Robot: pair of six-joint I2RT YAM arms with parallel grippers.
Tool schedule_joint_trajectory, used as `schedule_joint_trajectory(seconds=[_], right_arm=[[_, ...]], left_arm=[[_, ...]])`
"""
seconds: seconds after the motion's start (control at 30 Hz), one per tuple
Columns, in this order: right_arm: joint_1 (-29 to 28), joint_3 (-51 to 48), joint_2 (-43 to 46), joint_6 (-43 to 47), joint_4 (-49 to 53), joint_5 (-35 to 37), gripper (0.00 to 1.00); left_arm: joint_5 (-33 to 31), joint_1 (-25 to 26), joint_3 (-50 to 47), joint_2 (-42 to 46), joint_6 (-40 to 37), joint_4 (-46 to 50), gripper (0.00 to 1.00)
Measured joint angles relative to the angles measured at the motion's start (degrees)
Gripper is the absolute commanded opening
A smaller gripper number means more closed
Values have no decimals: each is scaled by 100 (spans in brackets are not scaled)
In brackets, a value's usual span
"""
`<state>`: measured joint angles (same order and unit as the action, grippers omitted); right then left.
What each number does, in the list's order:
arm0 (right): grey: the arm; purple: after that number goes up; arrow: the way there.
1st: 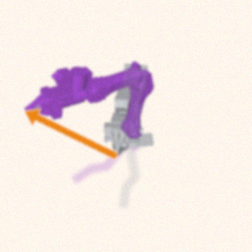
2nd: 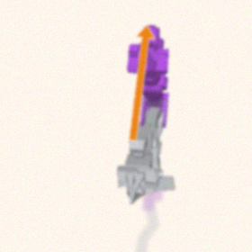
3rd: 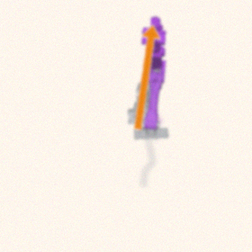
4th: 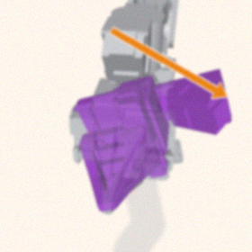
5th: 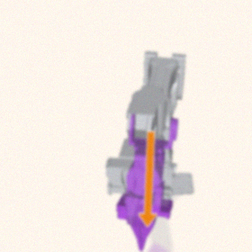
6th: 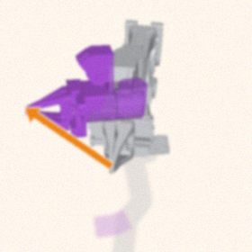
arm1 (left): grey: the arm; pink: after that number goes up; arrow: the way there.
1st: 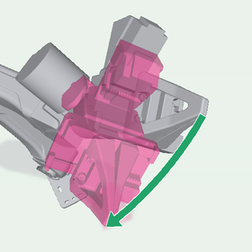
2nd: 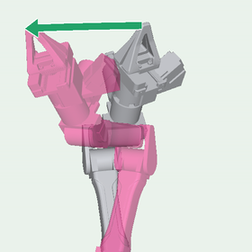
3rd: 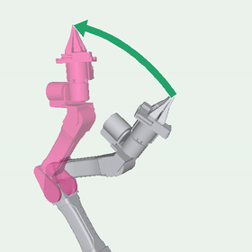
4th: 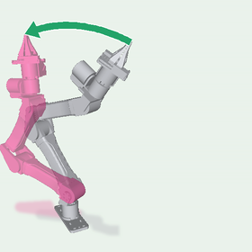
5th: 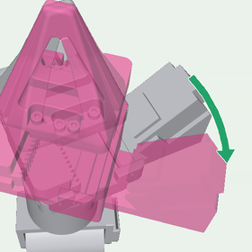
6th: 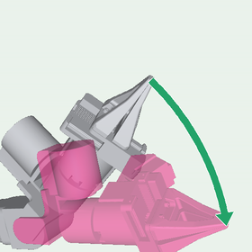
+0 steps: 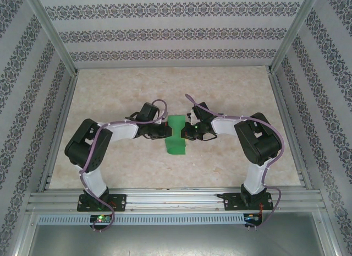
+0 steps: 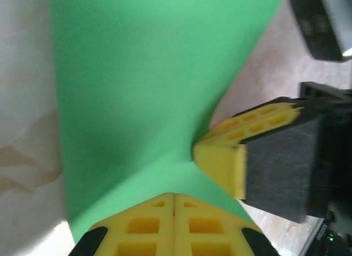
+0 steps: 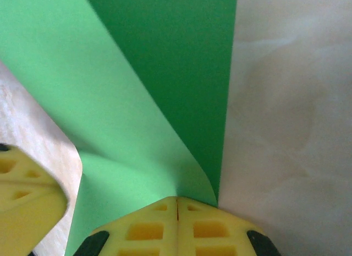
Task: Fold a paper plane with a square sheet of paper (fold left side to right side)
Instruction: Hold the square sheet of paper at the center of the table.
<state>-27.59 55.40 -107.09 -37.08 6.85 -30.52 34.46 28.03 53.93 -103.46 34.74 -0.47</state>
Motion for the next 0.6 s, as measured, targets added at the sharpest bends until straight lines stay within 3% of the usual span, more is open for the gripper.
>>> schedule_joint_trajectory(seconds=[0.6], right_arm=[[0, 59, 0, 70, 68, -26, 0]], left_arm=[[7, 0, -7, -341, 2, -2, 6]])
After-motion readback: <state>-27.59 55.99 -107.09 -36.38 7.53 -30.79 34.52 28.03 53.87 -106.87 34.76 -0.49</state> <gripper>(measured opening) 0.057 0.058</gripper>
